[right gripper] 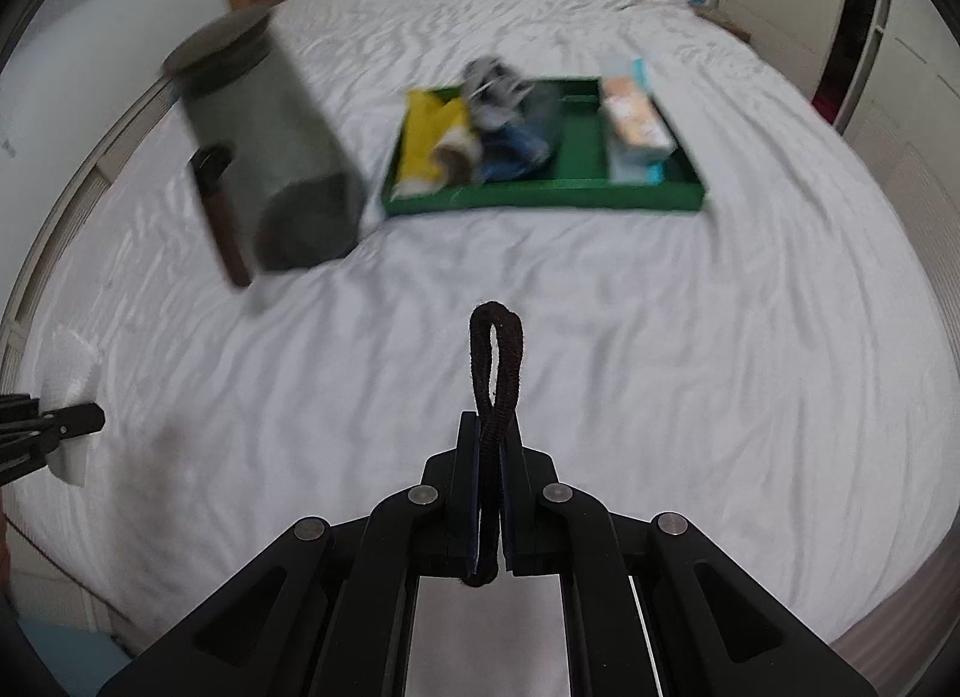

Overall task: Organize soft objects
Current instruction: 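Carry the hair tie with the right tool while the left tool carries the wipe to the tray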

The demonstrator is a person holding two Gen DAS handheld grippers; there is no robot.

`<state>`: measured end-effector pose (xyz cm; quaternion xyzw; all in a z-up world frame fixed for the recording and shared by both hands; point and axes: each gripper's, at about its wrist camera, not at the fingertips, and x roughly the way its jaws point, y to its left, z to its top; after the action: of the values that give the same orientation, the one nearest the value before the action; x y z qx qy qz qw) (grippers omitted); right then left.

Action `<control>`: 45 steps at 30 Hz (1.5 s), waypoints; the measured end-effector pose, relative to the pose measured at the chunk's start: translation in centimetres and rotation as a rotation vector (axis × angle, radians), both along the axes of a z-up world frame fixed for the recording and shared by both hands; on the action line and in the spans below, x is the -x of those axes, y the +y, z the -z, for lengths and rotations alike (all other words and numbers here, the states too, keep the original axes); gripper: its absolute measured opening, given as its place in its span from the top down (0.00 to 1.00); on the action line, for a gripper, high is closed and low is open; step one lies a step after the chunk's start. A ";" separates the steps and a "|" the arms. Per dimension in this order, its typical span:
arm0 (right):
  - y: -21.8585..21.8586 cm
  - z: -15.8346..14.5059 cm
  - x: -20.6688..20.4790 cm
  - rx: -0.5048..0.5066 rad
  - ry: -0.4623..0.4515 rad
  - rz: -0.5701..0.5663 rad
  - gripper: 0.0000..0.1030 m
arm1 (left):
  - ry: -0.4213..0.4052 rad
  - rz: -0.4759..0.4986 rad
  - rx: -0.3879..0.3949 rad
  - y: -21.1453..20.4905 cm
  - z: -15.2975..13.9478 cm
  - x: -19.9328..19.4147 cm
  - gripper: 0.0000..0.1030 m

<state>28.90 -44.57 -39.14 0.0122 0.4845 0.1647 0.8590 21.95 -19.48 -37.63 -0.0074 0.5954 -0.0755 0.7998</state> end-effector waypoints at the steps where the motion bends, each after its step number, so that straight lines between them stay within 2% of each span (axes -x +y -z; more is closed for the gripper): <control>1: -0.6 -0.2 -0.8 0.001 -0.009 0.002 0.96 | -0.017 0.023 0.022 -1.9 -0.5 -1.2 0.91; 5: -3.0 -1.2 -5.1 0.011 -0.062 -0.006 0.96 | -0.063 0.090 0.123 -8.5 -1.0 -7.3 0.91; 10: -4.6 -0.6 -12.0 -0.007 -0.100 -0.026 0.96 | -0.125 0.054 0.188 -13.5 -0.3 -15.9 0.91; 14: -4.6 0.7 -16.9 -0.024 -0.112 -0.050 0.96 | -0.178 0.014 0.141 -15.8 0.7 -22.4 0.91; 21: -3.1 3.7 -23.3 -0.046 -0.106 -0.089 0.95 | -0.185 -0.056 0.061 -15.9 3.4 -29.9 0.90; 28: -1.3 6.8 -26.8 -0.053 -0.062 -0.119 0.93 | -0.161 -0.082 0.034 -15.9 5.8 -32.7 0.86; 31: -1.0 7.4 -27.8 -0.067 -0.050 -0.124 0.80 | -0.162 -0.076 0.025 -16.0 5.4 -32.1 0.80; 33: -1.2 7.4 -28.0 -0.082 -0.050 -0.118 0.63 | -0.171 -0.077 0.022 -16.0 5.4 -32.1 0.76; 35: -1.2 7.4 -28.3 -0.093 -0.055 -0.119 0.62 | -0.175 -0.078 0.014 -16.0 5.3 -32.1 0.73; 45: -1.3 6.8 -27.9 -0.072 -0.069 -0.127 0.62 | -0.202 -0.078 -0.001 -16.1 4.5 -31.8 0.73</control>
<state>56.81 -45.91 -45.94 0.0066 0.4484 0.2367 0.8619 53.74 -35.55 -42.10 -0.0222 0.5111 -0.0444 0.8581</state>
